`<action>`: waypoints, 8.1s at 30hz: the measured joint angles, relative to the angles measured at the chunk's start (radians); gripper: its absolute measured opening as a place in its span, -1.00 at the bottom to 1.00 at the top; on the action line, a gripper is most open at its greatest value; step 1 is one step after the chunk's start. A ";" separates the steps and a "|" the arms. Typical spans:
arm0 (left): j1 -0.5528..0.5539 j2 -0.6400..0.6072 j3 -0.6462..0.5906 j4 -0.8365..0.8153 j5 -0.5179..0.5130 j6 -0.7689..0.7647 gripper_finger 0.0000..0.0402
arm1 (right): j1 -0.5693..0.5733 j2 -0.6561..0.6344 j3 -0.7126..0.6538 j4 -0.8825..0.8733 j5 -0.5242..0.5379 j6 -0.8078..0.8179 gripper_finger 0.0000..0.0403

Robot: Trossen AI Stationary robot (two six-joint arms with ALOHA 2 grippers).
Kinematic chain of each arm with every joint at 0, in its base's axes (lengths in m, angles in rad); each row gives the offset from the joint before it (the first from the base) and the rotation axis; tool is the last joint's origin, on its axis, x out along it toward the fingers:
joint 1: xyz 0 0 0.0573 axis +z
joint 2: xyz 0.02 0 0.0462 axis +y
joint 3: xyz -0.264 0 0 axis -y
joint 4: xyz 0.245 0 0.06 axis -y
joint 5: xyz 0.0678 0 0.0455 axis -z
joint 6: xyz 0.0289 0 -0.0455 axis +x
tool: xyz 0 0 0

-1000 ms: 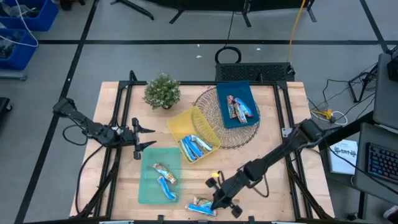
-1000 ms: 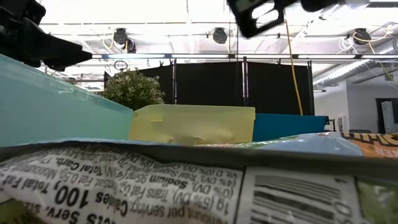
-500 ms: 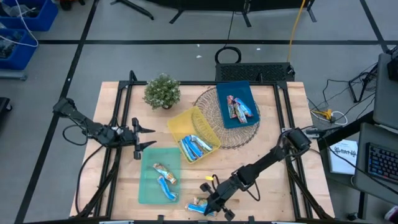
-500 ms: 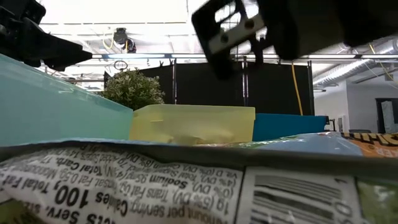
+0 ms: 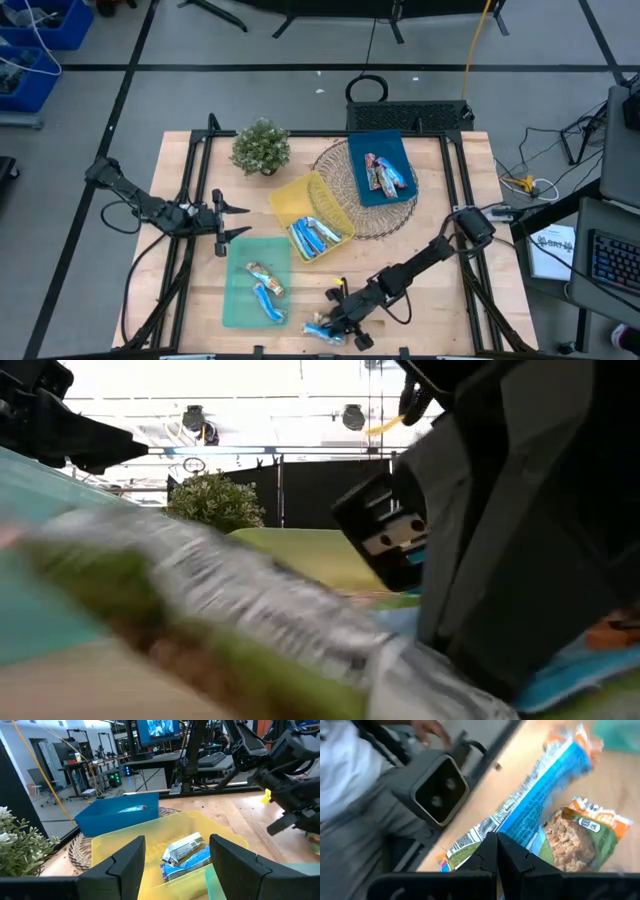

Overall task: Pick and place Granola Bars by type
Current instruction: Adjust the yellow granola bars, then put the yellow granola bar into the green bin

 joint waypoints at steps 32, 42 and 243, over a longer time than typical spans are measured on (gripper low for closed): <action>0.000 0.000 0.000 -0.002 -0.001 0.000 0.12 | 0.105 -0.379 -0.007 -0.726 0.555 0.189 -1.00; 0.000 0.000 0.000 0.000 -0.001 0.000 0.12 | 0.083 -0.417 -0.021 -0.852 0.473 0.279 -0.57; 0.220 1.203 0.862 0.210 0.342 0.161 -0.95 | -0.227 -0.974 -0.600 -0.017 0.424 -0.261 0.38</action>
